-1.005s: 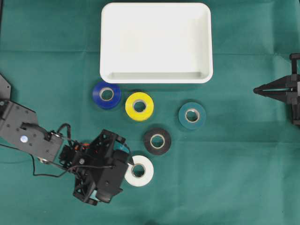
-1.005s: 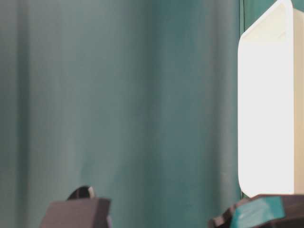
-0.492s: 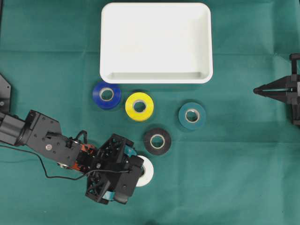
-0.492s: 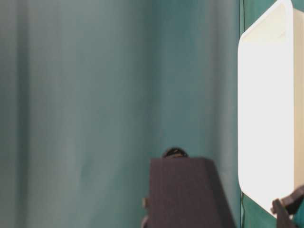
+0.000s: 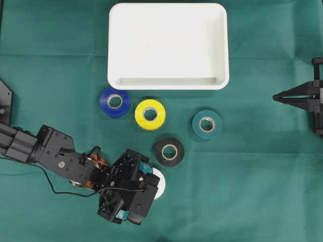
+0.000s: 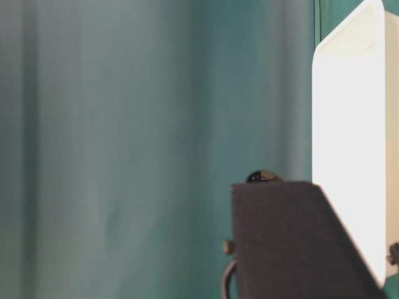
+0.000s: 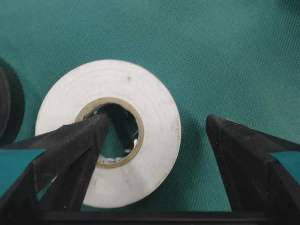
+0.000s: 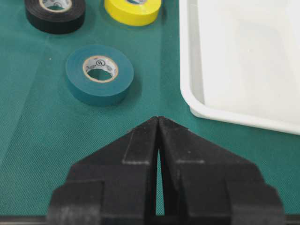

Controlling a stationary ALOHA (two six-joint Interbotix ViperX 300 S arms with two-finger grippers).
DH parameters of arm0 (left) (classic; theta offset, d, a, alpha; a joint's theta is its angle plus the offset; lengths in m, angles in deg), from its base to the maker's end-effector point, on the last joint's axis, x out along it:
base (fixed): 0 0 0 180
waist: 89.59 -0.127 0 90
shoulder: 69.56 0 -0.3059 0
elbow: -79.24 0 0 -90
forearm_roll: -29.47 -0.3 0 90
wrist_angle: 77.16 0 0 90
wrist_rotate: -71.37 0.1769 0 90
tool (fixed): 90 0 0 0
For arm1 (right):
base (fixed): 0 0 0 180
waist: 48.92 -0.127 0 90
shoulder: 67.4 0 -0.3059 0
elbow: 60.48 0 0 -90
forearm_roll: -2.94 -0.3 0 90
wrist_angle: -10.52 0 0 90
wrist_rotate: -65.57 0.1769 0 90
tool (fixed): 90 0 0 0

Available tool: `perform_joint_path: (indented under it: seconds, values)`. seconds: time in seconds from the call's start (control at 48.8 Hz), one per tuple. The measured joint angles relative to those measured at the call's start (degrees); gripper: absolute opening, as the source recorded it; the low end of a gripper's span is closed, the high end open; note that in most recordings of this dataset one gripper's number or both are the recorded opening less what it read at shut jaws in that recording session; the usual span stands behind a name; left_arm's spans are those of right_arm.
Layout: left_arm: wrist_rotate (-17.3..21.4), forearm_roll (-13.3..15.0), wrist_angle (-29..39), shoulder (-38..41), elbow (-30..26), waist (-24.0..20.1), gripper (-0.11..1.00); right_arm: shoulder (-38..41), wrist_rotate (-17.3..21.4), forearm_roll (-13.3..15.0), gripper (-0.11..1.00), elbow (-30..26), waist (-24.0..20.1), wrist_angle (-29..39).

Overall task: Put the tape into the white case with the left arm.
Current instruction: 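Lower the left gripper onto the white tape and close on it, then lift the white tape and carry it into the white tray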

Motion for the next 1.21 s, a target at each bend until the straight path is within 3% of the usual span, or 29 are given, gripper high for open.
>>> perform_joint_path:
  seconds: [0.103,0.287,0.697,1.21]
  values:
    - [0.00,0.00,-0.09,0.09,-0.18,0.00,0.79,0.00,0.00,0.00,-0.10,0.00,0.00,0.09]
    - [-0.09,0.00,1.14,0.09,-0.18,-0.26,0.28,0.00,0.00,0.00,-0.09,0.00,0.00,0.09]
    - [-0.44,0.00,6.06,-2.55,-0.18,-0.26,0.28,-0.18,-0.09,0.00,-0.09,0.09,0.00,0.00]
    - [-0.35,0.00,11.43,-16.52,1.05,-0.26,0.28,-0.18,-0.09,0.00,-0.09,0.00,0.00,0.00]
